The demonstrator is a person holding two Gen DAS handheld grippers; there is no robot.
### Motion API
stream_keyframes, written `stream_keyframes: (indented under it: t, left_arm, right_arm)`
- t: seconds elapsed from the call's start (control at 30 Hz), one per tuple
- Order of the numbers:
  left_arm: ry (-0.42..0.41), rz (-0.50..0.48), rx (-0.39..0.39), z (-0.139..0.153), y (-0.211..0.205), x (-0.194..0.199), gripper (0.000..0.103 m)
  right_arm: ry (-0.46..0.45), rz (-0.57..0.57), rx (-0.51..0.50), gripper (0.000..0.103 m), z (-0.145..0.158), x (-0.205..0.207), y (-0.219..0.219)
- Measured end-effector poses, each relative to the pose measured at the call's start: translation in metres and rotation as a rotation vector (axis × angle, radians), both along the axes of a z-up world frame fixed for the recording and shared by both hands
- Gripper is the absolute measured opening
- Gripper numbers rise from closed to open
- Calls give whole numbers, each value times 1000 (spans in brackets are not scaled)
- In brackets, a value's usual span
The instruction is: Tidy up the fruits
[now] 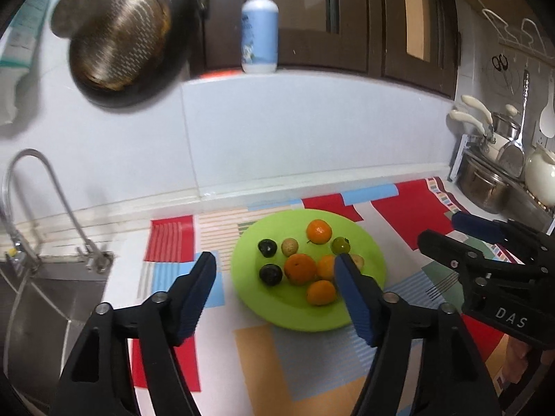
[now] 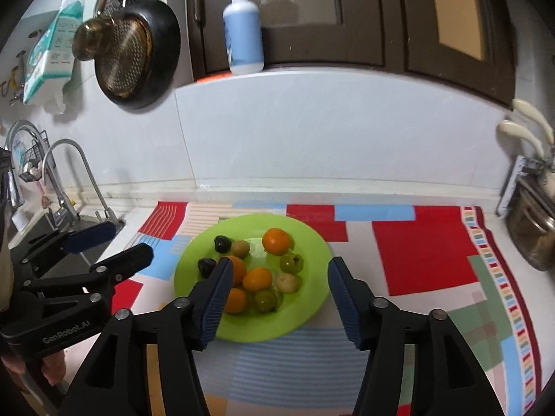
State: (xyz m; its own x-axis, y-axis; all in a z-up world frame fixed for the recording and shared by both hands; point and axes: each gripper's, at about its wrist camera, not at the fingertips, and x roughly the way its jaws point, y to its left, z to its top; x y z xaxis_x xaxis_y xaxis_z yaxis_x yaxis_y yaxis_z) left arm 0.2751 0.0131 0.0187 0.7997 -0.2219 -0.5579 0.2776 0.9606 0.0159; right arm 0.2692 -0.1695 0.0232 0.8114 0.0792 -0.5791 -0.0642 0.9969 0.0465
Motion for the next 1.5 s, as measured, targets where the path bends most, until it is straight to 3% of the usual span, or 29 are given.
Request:
stream_keyframes:
  t: [0.2,0.8,1.5]
  left_arm:
    - [-28,31,3,12,6,-34,81]
    - [-62,68,27,23,18,-122,90]
    - [-89,82,41,30,21,-163,98]
  right_arm:
    - [-39,-8,-2,67,14,-36,2]
    - [-65,-31,-7,71,30,-122,7]
    - [-60,-21,-10,71,31,-164,7]
